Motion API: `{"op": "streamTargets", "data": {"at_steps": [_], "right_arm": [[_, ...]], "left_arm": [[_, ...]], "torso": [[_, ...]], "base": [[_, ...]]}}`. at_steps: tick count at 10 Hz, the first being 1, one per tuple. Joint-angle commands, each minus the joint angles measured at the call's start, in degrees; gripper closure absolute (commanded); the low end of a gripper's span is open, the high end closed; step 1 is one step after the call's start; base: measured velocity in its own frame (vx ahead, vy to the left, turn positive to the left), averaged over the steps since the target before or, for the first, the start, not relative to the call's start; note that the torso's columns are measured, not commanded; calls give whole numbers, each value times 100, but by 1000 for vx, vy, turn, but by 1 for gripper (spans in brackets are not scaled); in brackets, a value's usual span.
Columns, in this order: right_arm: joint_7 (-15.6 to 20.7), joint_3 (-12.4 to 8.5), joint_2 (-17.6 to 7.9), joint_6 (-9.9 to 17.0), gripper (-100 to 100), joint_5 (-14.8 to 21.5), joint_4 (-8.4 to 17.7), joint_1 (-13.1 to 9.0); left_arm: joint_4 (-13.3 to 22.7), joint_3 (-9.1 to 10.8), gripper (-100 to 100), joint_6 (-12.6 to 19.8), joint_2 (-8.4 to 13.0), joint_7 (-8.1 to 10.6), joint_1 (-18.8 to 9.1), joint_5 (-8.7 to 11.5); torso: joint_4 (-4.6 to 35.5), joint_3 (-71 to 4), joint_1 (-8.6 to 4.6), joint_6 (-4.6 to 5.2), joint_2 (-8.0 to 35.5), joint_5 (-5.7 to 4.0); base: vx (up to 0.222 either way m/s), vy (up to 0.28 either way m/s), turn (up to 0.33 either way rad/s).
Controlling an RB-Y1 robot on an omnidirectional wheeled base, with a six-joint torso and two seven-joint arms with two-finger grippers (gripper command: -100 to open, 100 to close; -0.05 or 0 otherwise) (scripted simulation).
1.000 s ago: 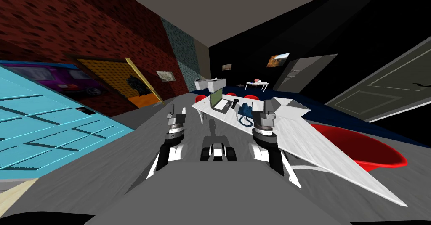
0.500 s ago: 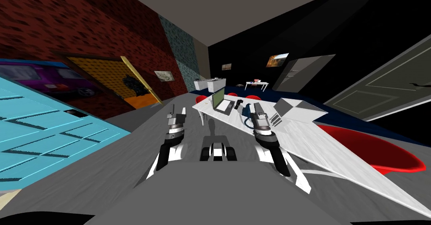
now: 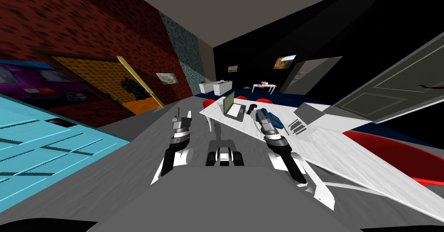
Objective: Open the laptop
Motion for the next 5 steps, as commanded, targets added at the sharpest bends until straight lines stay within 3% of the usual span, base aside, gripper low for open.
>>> {"op": "streamTargets", "data": {"at_steps": [1, 5], "right_arm": [[275, -237, -183, 292, -100, 375, 145, 62], [705, -636, -463, 739, -100, 989, 387, 194]], "left_arm": [[0, 0, 0, 0, 0, 0, 0, 0], [0, 0, 0, 0, 0, 0, 0, 0]], "torso": [[-2, -4, 7, 0, -5, 5], [2, 5, -3, 1, 10, 0]], "base": [[145, 244, -56], [141, 254, -61]]}}
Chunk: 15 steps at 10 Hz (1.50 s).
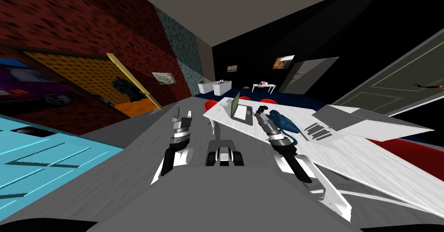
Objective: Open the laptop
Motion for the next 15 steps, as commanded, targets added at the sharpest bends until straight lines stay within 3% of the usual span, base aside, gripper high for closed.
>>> {"op": "streamTargets", "data": {"at_steps": [1, 3, 4, 8, 9, 15], "right_arm": [[298, -273, -203, 306, -100, 415, 180, 84], [525, -485, -380, 550, -100, 738, 336, 147], [525, -485, -380, 550, -100, 738, 336, 147], [983, -912, -831, 1059, -100, 1390, 708, 264], [983, -912, -831, 1059, -100, 1390, 708, 264], [1631, -1520, -1648, 1801, -100, 2313, 1304, 416]], "left_arm": [[0, 0, 0, 0, 0, 0, 0, 0], [0, 0, 0, 0, 0, 0, 1, 0], [0, 0, 0, 0, 0, 0, 1, 0], [0, 1, 0, 0, 1, 0, 0, 0], [0, 0, 0, 0, 0, 0, 0, 0], [0, 0, 0, 0, 0, 0, 0, 0]], "torso": [[0, -2, 4, -1, -3, 3], [-5, -11, -18, -2, -19, -5], [-5, -11, -6, -1, -18, -2], [-2, -6, 6, 0, -10, 3], [-4, -8, 7, -1, -11, 3], [1, 2, 3, 0, 3, 1]], "base": [[169, 256, -74], [190, 264, -61], [125, 174, -32], [104, 206, -61], [112, 178, -25], [132, 241, -57]]}}
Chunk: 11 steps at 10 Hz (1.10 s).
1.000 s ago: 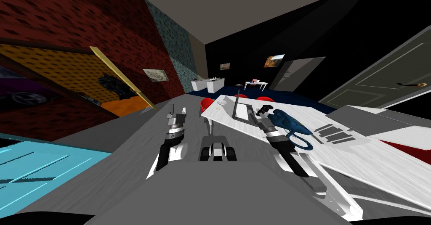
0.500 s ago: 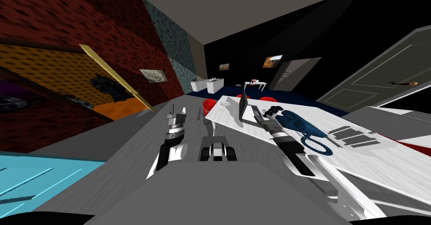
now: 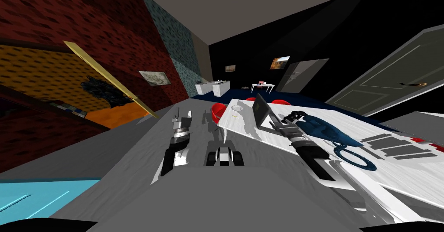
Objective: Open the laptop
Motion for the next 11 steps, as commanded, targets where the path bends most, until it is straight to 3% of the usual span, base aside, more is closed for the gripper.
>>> {"op": "streamTargets", "data": {"at_steps": [1, 9, 11], "right_arm": [[147, -172, -290, 226, -100, 220, 150, 45], [776, -761, -1185, 930, -100, 1117, 674, 204], [776, -753, -1245, 944, -100, 1122, 719, 190]], "left_arm": [[0, 0, 0, 0, 0, 0, 0, 0], [0, 1, 0, 0, 1, 0, -1, 0], [0, 2, 0, 0, 2, 0, 0, 0]], "torso": [[1, 2, -4, 0, 3, 0], [-1, -4, -24, -5, -7, -7], [-2, -13, -19, -7, -19, 0]], "base": [[91, 206, -27], [89, 183, -44], [64, 101, -26]]}}
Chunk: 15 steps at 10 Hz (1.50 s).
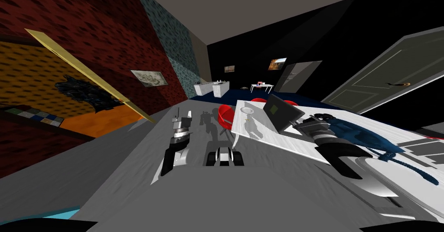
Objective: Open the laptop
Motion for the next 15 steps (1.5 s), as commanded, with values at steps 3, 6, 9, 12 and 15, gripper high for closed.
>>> {"op": "streamTargets", "data": {"at_steps": [3, 6, 9, 12, 15], "right_arm": [[-27, -68, -82, -23, 100, -30, 47, 27], [-408, -49, -70, -125, 100, -458, 283, -188], [-691, -41, -65, -199, 100, -777, 462, -349], [-975, -33, -59, -273, 100, -1097, 640, -510], [-1089, 52, 164, -382, 100, -1267, 866, -750]], "left_arm": [[0, 1, 0, 0, 1, 0, 0, 0], [1, 2, 0, 0, 2, 0, -2, 0], [1, 2, 0, 0, 2, 0, -2, 0], [1, 1, 0, 0, 2, 0, -2, 0], [0, 1, 0, 0, 1, 0, -2, 0]], "torso": [[0, 8, -13, 6, 12, -9], [8, 23, -9, 15, 36, -2], [3, 10, 3, 14, 14, 1], [-3, -2, 2, 4, -5, 0], [-5, 0, -9, 2, -3, -7]], "base": [[56, 1, 3], [-50, -67, 12], [-70, -73, 0], [-49, -62, 0], [-43, -63, 12]]}}
